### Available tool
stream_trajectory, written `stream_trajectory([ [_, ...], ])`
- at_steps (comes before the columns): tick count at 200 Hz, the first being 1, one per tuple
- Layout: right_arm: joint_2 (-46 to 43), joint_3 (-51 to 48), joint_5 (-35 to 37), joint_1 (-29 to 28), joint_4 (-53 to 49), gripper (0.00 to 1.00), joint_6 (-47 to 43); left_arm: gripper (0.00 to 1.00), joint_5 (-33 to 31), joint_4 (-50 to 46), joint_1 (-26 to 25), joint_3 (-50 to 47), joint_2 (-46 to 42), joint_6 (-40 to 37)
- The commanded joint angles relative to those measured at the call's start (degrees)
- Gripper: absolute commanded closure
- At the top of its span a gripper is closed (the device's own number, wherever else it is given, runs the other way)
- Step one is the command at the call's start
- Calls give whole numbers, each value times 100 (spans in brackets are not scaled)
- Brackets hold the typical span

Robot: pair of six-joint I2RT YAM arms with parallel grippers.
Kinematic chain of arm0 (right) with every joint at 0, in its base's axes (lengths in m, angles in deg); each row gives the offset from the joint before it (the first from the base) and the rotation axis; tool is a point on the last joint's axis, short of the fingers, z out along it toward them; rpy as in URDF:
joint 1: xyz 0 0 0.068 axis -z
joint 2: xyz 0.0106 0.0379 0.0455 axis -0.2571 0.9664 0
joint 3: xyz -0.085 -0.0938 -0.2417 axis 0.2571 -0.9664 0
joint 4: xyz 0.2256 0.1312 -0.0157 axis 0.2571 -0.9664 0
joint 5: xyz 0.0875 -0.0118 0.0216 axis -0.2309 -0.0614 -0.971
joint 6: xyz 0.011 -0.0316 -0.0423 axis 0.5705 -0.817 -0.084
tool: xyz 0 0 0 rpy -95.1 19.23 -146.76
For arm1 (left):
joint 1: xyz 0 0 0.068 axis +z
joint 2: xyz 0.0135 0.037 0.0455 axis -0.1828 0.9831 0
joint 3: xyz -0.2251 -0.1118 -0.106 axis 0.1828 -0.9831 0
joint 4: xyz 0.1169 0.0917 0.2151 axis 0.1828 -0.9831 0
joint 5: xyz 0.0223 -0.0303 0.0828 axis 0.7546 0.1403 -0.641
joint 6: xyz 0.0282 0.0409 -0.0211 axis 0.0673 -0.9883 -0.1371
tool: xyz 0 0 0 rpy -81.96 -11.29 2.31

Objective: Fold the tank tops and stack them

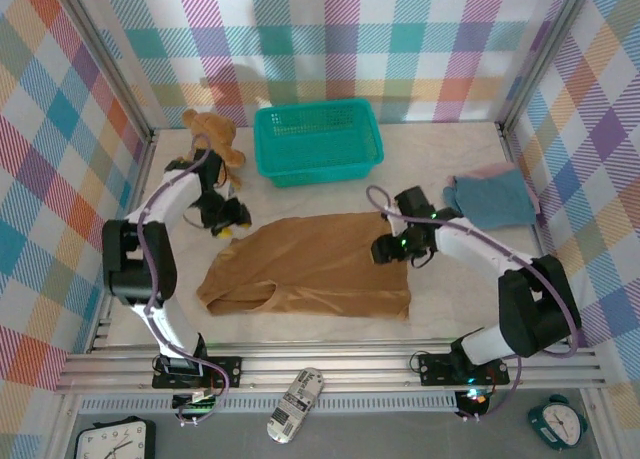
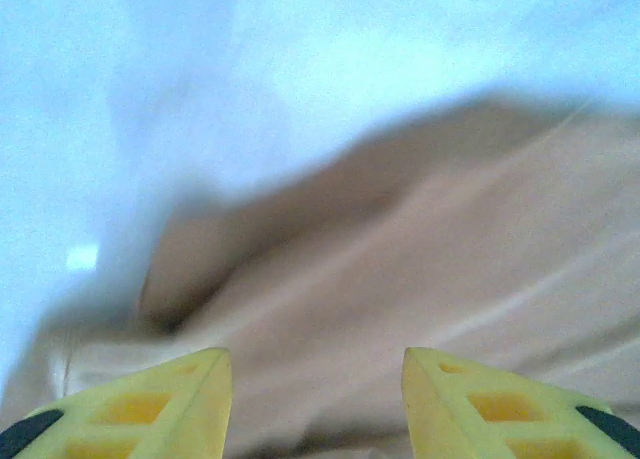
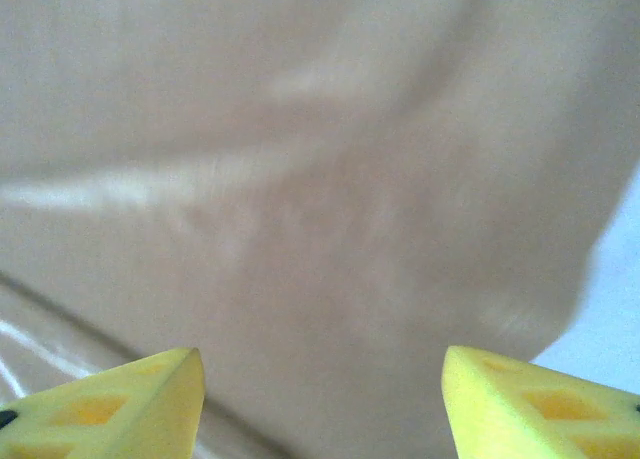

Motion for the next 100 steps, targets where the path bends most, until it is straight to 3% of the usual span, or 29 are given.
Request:
stream_trajectory([
  [1,388,379,-144,450,115,35,-1017,51,306,346,-364,455,453,-525],
  [43,1244,1079,-820,1232,280,35,-1331,50,797,983,-834,696,888,-1043],
  [71,2091,1730,-1059,1413,-5,38,-1287,50,656,1063,-979,882,1269,-1248],
  [100,2633,2170,-732,1473,-8,41,-1106,52,590,1078,-988,1009,1548,-1345],
])
